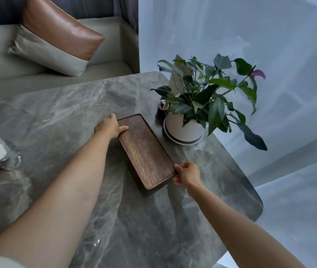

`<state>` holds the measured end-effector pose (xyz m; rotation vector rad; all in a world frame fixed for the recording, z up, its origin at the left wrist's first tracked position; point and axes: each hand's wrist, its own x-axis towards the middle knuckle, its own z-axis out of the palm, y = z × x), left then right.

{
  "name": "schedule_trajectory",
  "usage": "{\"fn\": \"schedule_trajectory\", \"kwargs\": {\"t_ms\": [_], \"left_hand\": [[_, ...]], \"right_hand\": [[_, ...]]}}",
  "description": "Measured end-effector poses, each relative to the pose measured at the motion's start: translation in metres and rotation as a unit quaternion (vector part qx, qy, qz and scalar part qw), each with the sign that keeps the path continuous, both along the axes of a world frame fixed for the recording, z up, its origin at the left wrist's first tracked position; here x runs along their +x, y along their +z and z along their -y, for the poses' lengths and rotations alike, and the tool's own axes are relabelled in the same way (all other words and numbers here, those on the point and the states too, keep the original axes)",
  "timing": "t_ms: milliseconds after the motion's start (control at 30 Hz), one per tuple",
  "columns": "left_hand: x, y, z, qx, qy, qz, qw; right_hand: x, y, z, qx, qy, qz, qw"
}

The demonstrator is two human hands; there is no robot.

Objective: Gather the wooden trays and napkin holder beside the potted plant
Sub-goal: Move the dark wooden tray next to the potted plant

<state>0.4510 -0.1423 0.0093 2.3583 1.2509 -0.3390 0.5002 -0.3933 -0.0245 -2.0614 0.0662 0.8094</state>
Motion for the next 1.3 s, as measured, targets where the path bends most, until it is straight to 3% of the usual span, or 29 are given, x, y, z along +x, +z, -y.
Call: {"fn": "schedule_trajectory", "kwargs": {"t_ms": [433, 933, 1067, 1167, 1300], "left_hand": [[0.051, -0.055, -0.013, -0.006, -0.026, 0.007, 1.0], [0.06, -0.064, -0.014, -0.015, -0.037, 0.046, 0.998], [0.046, -0.05, -0.008, 0.041, -0.075, 0.035, 0.996], [0.027, -0.036, -0.006, 0.12, -0.114, 0.017, 0.986], [-0.005, -0.022, -0.009, 0.191, -0.169, -0.006, 0.967]], "right_hand": [[0.042, -0.027, -0.005, -0.012, 0.022, -0.044, 0.999], [0.05, -0.022, -0.009, -0.048, 0.034, -0.015, 0.998], [0.042, -0.01, -0.011, -0.108, 0.072, 0.069, 0.989], [0.032, 0.007, -0.013, -0.193, 0.154, 0.175, 0.953], [0.014, 0.028, -0.026, -0.229, 0.229, 0.259, 0.91]]}}
